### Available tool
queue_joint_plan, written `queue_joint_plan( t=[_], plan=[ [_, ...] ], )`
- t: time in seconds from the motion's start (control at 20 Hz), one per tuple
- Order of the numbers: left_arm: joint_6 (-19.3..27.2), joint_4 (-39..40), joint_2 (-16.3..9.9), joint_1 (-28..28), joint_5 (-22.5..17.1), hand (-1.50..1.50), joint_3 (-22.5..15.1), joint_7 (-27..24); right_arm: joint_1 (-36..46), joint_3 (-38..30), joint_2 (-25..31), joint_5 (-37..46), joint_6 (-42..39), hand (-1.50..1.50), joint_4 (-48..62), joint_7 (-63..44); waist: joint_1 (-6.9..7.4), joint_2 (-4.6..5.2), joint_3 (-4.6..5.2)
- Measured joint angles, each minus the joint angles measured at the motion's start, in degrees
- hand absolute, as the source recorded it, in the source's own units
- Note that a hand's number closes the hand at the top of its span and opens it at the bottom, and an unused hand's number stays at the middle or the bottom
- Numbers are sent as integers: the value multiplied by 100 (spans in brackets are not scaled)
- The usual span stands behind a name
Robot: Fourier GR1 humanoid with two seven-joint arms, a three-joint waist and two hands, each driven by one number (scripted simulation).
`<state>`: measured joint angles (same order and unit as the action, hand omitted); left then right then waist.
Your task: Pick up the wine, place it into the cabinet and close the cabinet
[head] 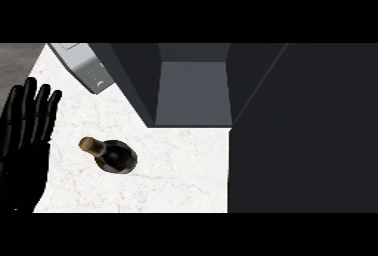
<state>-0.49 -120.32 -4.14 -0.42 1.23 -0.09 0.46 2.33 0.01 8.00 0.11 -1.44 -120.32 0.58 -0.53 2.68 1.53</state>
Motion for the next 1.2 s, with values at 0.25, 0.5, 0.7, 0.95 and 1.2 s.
queue_joint_plan(
  t=[0.25,0.5,0.7,0.95,1.2],
  plan=[
    [-1034,239,-364,-171,-944,-150,-105,-210,-333,69,-95,61,57,-150,-167,-36,-49,-194,-102],
    [-2205,530,-748,-172,-2288,-150,-447,186,-686,525,-283,-459,-198,-150,-437,-459,-105,-243,-131],
    [-2702,414,-1284,-180,-3630,-150,-197,832,-1037,782,-315,-650,-196,-150,-1054,-1020,-45,-266,-147],
    [-2781,222,-1869,-327,-4990,-150,228,1545,-1289,1165,-343,-630,-47,-150,-1945,-1742,6,-281,-152],
    [-2490,-184,-2222,-308,-5809,-150,587,2091,-1196,1781,-465,-215,288,-150,-2207,-2295,40,-287,-150]
  ],
)
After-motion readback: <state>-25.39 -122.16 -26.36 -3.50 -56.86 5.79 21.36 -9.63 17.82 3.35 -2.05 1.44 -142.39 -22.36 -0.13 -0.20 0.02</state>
